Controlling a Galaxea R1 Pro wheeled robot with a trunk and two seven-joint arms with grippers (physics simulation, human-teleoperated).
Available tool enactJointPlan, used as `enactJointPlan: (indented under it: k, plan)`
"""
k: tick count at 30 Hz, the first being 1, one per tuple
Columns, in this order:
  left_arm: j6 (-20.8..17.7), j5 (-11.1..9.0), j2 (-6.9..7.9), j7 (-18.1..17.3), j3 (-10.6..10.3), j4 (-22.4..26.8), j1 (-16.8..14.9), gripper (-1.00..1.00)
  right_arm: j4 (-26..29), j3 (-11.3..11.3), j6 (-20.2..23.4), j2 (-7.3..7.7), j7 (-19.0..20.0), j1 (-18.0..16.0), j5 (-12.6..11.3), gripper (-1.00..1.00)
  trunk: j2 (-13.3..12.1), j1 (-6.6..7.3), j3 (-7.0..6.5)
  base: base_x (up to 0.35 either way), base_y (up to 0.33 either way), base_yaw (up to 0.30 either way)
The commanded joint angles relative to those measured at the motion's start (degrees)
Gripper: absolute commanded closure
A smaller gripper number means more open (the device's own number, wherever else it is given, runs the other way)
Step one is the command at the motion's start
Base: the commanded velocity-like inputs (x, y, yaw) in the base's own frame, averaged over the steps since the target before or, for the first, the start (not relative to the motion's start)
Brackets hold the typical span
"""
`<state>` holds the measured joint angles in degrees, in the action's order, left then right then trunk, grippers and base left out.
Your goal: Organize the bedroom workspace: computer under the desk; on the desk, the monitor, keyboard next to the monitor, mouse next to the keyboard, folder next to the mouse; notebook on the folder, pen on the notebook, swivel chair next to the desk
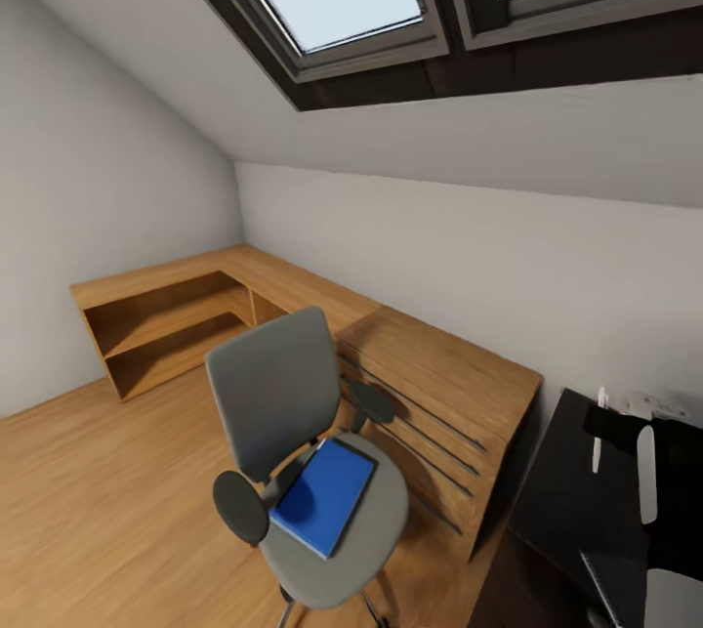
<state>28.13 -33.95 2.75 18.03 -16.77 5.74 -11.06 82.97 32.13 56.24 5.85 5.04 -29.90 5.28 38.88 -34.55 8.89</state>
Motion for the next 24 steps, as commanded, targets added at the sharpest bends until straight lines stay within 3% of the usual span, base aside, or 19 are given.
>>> enactJointPlan:
  k: [1,10,16,19,24]
  plan:
    - [0.4,-0.2,0.03,0.4,-0.5,0.1,0.0,-1.0,0.0,0.1,0.3,-0.02,0.7,-0.1,0.5,1.0,0.1,-0.02,0.1,0.0,0.0,-0.297]
    - [3.2,-0.4,-0.02,0.5,-0.4,-0.1,0.0,-1.0,-2.1,-0.2,0.2,-0.05,0.3,-0.1,0.6,1.0,0.1,-0.02,0.1,0.0,0.0,-0.297]
    - [9.9,-0.5,-0.22,0.5,-0.4,-1.6,0.0,-1.0,-6.1,-0.7,-0.2,-0.09,-1.5,-0.1,0.6,1.0,0.1,-0.02,0.1,0.0,0.0,-0.297]
    - [13.1,-0.5,-0.71,0.5,-0.4,-2.5,0.0,-1.0,-8.4,-2.0,-1.0,-0.12,-2.2,-0.1,0.6,1.0,0.1,-0.02,0.1,0.0,0.0,-0.297]
    - [14.4,-0.5,-1.07,0.5,-0.4,-3.0,0.0,-1.0,-12.1,-3.8,-3.5,-0.13,-2.5,-0.2,0.6,1.0,0.1,-0.02,0.1,0.0,0.0,-0.297]
